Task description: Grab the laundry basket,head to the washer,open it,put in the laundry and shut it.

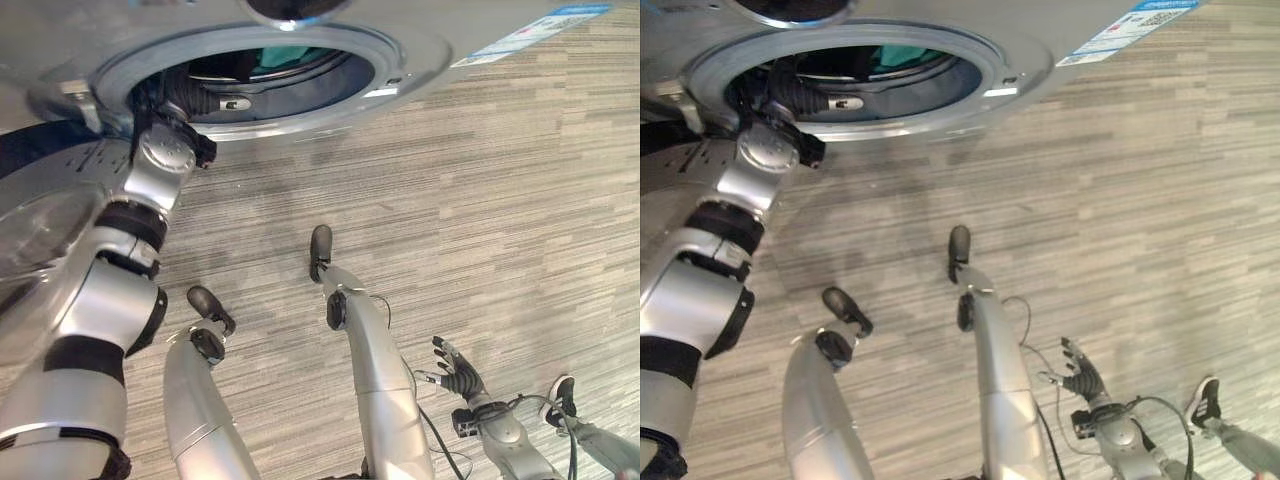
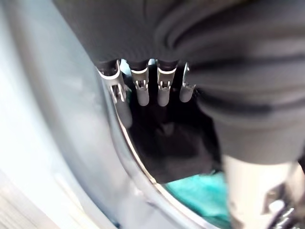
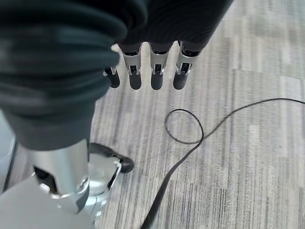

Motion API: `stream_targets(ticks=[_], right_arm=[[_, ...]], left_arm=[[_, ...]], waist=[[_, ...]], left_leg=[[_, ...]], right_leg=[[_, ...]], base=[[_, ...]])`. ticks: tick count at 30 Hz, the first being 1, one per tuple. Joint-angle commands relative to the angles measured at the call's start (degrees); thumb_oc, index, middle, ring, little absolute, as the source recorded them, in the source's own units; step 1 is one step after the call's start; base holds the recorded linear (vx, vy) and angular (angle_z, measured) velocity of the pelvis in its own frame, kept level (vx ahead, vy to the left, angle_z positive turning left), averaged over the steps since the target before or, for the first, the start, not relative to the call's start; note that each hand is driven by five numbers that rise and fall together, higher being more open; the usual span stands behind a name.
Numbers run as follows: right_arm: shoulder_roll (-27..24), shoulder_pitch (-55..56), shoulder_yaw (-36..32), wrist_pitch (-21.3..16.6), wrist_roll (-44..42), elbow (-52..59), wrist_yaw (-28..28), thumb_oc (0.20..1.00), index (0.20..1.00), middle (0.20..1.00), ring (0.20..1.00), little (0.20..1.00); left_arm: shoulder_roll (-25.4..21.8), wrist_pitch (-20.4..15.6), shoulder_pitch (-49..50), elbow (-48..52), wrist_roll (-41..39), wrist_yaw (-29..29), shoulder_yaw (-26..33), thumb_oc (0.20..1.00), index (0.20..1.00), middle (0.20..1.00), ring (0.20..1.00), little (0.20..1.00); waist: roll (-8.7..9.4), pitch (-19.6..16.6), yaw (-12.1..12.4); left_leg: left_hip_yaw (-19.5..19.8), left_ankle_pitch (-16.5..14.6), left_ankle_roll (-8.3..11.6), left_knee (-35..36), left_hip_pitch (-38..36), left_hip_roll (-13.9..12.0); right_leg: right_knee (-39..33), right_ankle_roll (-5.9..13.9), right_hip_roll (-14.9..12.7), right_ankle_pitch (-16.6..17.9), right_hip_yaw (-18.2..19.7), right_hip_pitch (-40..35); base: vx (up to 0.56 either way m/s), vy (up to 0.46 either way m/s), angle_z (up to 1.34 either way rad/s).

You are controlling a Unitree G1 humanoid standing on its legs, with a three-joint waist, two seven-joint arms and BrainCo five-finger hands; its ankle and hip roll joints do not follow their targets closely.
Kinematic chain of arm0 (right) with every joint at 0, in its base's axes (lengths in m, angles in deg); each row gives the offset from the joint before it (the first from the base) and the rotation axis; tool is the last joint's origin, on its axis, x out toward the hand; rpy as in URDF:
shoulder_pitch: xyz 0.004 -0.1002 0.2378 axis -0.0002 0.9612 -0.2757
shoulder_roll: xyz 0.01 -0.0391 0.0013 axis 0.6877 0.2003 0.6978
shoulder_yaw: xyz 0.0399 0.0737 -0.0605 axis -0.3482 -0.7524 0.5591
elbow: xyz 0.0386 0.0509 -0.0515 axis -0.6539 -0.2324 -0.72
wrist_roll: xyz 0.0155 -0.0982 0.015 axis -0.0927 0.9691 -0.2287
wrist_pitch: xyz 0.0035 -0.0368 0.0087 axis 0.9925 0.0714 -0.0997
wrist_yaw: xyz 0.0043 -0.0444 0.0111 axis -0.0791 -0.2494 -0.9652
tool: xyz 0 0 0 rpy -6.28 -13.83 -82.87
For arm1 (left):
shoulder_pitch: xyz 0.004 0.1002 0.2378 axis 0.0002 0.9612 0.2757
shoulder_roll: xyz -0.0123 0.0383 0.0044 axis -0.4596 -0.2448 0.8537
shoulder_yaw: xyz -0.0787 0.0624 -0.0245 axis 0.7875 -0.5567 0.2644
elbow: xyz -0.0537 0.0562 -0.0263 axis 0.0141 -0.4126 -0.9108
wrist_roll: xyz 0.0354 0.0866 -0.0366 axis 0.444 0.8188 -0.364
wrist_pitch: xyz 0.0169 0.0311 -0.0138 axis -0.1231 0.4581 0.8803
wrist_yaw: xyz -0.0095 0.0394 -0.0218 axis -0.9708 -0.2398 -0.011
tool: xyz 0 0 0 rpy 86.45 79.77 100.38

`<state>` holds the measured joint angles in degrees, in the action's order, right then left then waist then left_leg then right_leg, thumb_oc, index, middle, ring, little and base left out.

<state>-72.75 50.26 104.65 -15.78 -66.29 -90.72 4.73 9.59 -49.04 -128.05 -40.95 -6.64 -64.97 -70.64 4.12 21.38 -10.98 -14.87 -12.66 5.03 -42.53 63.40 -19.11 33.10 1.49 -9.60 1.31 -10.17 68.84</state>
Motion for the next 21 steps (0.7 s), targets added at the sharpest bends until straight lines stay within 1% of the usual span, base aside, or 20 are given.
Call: stream_targets(ticks=[1, 2, 3, 4, 5, 6, 7, 8, 9, 10, 11, 12, 15, 16, 17, 18, 19, 20, 21], right_arm=[[-4.45, 2.85, -2.56, -1.37, 2.32, 1.95, 2.41, 1.000, 1.000, 1.000, 1.000, 1.000], [-3.86, 2.82, -3.12, -1.21, 3.03, 1.06, 3.03, 1.000, 1.000, 1.000, 1.000, 1.000], [-3.88, 3.00, -3.31, -1.13, 3.49, 0.67, 3.44, 1.000, 1.000, 1.000, 1.000, 1.000], [-3.90, 3.00, -3.29, -1.13, 3.49, 0.67, 3.45, 1.000, 1.000, 1.000, 1.000, 1.000], [-3.37, 2.47, -3.95, -0.90, 4.13, -0.77, 4.09, 1.000, 1.000, 1.000, 1.000, 1.000], [-3.45, 2.51, -3.86, -0.93, 4.14, -0.79, 4.11, 1.000, 1.000, 1.000, 1.000, 1.000], [-3.42, 1.85, -4.24, -0.37, 5.06, -2.36, 4.64, 1.000, 1.000, 1.000, 1.000, 1.000], [-3.47, 1.87, -4.19, -0.37, 5.06, -2.36, 4.65, 1.000, 1.000, 1.000, 1.000, 1.000], [-3.54, 1.40, -4.38, 0.11, 5.70, -3.77, 4.86, 1.000, 1.000, 1.000, 1.000, 1.000], [-3.50, 1.03, -4.21, 0.55, 6.05, -4.76, 4.87, 1.000, 1.000, 1.000, 1.000, 1.000], [-3.39, 0.03, -3.97, 1.07, 5.41, -6.72, 4.00, 1.000, 1.000, 1.000, 1.000, 1.000], [-3.39, 0.02, -3.96, 1.07, 5.41, -6.73, 4.00, 1.000, 1.000, 1.000, 1.000, 1.000], [-3.13, -0.34, -4.34, 2.74, 2.86, -11.66, 0.75, 1.000, 1.000, 1.000, 1.000, 1.000], [-2.84, -0.45, -4.29, 3.72, 3.05, -12.80, 0.24, 1.000, 1.000, 1.000, 1.000, 1.000], [-2.39, -0.36, -4.37, 4.06, 3.54, -14.00, 0.00, 1.000, 1.000, 1.000, 1.000, 1.000], [-2.38, -0.35, -4.36, 4.04, 3.55, -14.02, 0.00, 1.000, 1.000, 1.000, 1.000, 1.000], [-1.05, -0.92, -4.67, 5.02, 3.96, -17.73, -0.74, 1.000, 1.000, 1.000, 1.000, 1.000], [-1.05, -0.91, -4.66, 5.01, 3.96, -17.73, -0.74, 1.000, 1.000, 1.000, 1.000, 1.000], [-0.74, -1.28, -4.64, 5.46, 4.03, -19.56, -1.10, 1.000, 1.000, 1.000, 1.000, 1.000]], left_arm=[[-3.54, -4.05, 8.51, 5.10, -2.57, -3.24, 4.52, 1.000, 1.000, 1.000, 1.000, 1.000], [-2.62, -5.02, 12.64, 8.28, -2.79, -3.16, 5.64, 1.000, 1.000, 1.000, 1.000, 1.000], [-1.92, -4.96, 16.28, 10.76, -1.89, -3.09, 6.24, 1.000, 1.000, 1.000, 1.000, 1.000], [-1.92, -4.94, 16.33, 10.80, -1.88, -3.09, 6.27, 1.000, 1.000, 1.000, 1.000, 1.000], [0.35, -4.93, 22.94, 13.48, 0.71, -3.35, 7.96, 1.000, 1.000, 1.000, 1.000, 1.000], [0.38, -4.82, 23.25, 13.74, 0.82, -3.42, 8.14, 1.000, 1.000, 1.000, 1.000, 1.000], [2.56, -5.31, 28.56, 16.10, 0.74, -2.86, 8.91, 1.000, 1.000, 1.000, 1.000, 1.000], [2.56, -5.25, 28.72, 16.24, 0.77, -2.86, 9.00, 1.000, 1.000, 1.000, 1.000, 1.000], [4.42, -5.60, 33.30, 18.18, 0.36, -1.50, 9.24, 1.000, 1.000, 1.000, 1.000, 1.000], [5.82, -5.65, 35.43, 18.73, -0.82, -0.49, 9.16, 1.000, 1.000, 1.000, 1.000, 1.000], [6.81, -6.40, 39.24, 21.16, -3.02, 1.98, 8.70, 1.000, 1.000, 1.000, 1.000, 1.000], [6.80, -6.40, 39.24, 21.17, -3.02, 1.98, 8.71, 1.000, 1.000, 1.000, 1.000, 1.000], [8.23, -6.20, 44.55, 24.37, -6.64, 6.76, 7.74, 1.000, 1.000, 1.000, 1.000, 1.000], [9.24, -5.48, 46.71, 24.99, -8.92, 9.00, 8.14, 1.000, 1.000, 1.000, 1.000, 1.000], [9.67, -5.28, 47.77, 24.95, -9.47, 10.04, 8.09, 1.000, 1.000, 1.000, 1.000, 1.000], [9.66, -5.27, 47.82, 24.98, -9.49, 10.05, 8.09, 1.000, 1.000, 1.000, 1.000, 1.000], [10.04, -4.22, 50.30, 24.38, -9.79, 12.10, 8.57, 1.000, 1.000, 1.000, 1.000, 1.000], [10.03, -4.20, 50.33, 24.41, -9.79, 12.10, 8.57, 1.000, 1.000, 1.000, 1.000, 1.000], [10.25, -4.10, 51.33, 24.71, -9.62, 12.40, 8.67, 1.000, 1.000, 1.000, 1.000, 1.000]], waist=[[-1.85, 3.09, 0.83], [-2.13, 3.47, 1.70], [-2.18, 3.88, 1.87], [-2.16, 3.92, 1.83], [-2.40, 4.45, 3.02], [-2.36, 4.69, 2.84], [-2.69, 5.19, 3.87], [-2.68, 5.40, 3.76], [-3.06, 5.56, 4.81], [-3.13, 5.73, 5.23], [-3.43, 5.40, 6.22], [-3.42, 5.46, 6.22], [-4.34, 3.94, 8.32], [-4.81, 2.88, 9.31], [-4.92, 2.13, 9.62], [-4.92, 2.33, 9.61], [-5.23, 0.35, 10.51], [-5.23, 0.45, 10.48], [-5.43, -0.35, 10.92]], left_leg=[[-1.14, 3.12, -0.13, 3.30, -4.89, 1.26], [-0.85, 4.00, -0.01, 5.19, -6.52, 1.93], [-0.71, 4.47, -0.20, 6.77, -8.41, 2.83], [-0.72, 4.51, -0.21, 6.84, -8.51, 2.87], [-0.48, 5.78, -0.22, 9.98, -12.09, 4.32], [-0.52, 5.93, -0.23, 10.34, -12.63, 4.49], [-0.11, 6.96, -0.16, 12.29, -15.91, 5.50], [-0.10, 7.04, -0.15, 12.49, -16.29, 5.58], [0.29, 7.68, -0.23, 14.30, -20.17, 6.44], [0.27, 7.97, -0.22, 15.18, -22.54, 6.84], [0.40, 8.42, -0.23, 16.97, -27.04, 7.28], [0.40, 8.43, -0.23, 17.01, -27.12, 7.28], [1.17, 9.59, 0.02, 20.52, -34.79, 7.90], [1.61, 10.39, 0.15, 22.62, -40.03, 8.32], [1.63, 10.68, 0.21, 23.85, -42.39, 8.45], [1.63, 10.74, 0.23, 24.02, -42.72, 8.46], [1.68, 13.13, -0.15, 27.11, -46.43, 9.12], [1.69, 13.18, -0.13, 27.21, -46.60, 9.12], [2.03, 13.99, 0.13, 28.94, -48.50, 9.41]], right_leg=[[-3.91, 7.05, -1.32, 1.11, -1.28, -6.25], [-4.59, 7.07, -1.91, 1.28, -1.31, -7.84], [-5.05, 6.99, -2.42, 1.29, -1.58, -9.52], [-5.08, 7.00, -2.44, 1.29, -1.58, -9.60], [-5.81, 6.90, -3.24, 1.17, -1.88, -12.82], [-5.95, 6.93, -3.34, 1.18, -1.91, -13.29], [-6.16, 6.69, -4.16, 0.75, -2.55, -16.42], [-6.25, 6.70, -4.20, 0.74, -2.60, -16.78], [-6.12, 6.37, -4.55, -0.15, -3.45, -20.35], [-6.40, 6.18, -4.59, -0.52, -3.82, -22.86], [-7.24, 6.14, -4.64, -0.87, -4.50, -27.56], [-7.27, 6.14, -4.64, -0.87, -4.51, -27.64], [-8.59, 6.26, -4.60, -1.95, -6.56, -35.68], [-9.71, 6.30, -4.44, -2.58, -8.09, -41.70], [-10.45, 6.27, -4.16, -2.88, -8.65, -44.37], [-10.59, 6.28, -4.13, -2.85, -8.70, -44.70], [-13.78, 5.51, -3.79, -1.80, -10.30, -49.38], [-13.86, 5.52, -3.78, -1.78, -10.34, -49.55], [-14.99, 5.55, -3.69, -1.58, -10.92, -51.90]], base=[[-0.06, -0.004, 0.48], [-0.07, -0.005, 0.37], [-0.05, -0.003, 0.29], [-0.04, 0.014, 0.30], [-0.03, 0.015, 0.44], [-0.03, 0.012, 0.42], [-0.01, -0.001, 0.40], [0.00, 0.014, 0.26], [0.01, 0.022, 0.27], [0.02, 0.038, 0.29], [0.02, 0.023, 0.28], [0.05, 0.018, 0.21], [0.09, -0.018, 0.13], [0.12, -0.039, 0.16], [0.09, -0.019, 0.19], [0.03, -0.042, 0.26], [0.00, -0.034, 0.28], [0.02, -0.051, 0.23], [0.10, -0.033, 0.18]])
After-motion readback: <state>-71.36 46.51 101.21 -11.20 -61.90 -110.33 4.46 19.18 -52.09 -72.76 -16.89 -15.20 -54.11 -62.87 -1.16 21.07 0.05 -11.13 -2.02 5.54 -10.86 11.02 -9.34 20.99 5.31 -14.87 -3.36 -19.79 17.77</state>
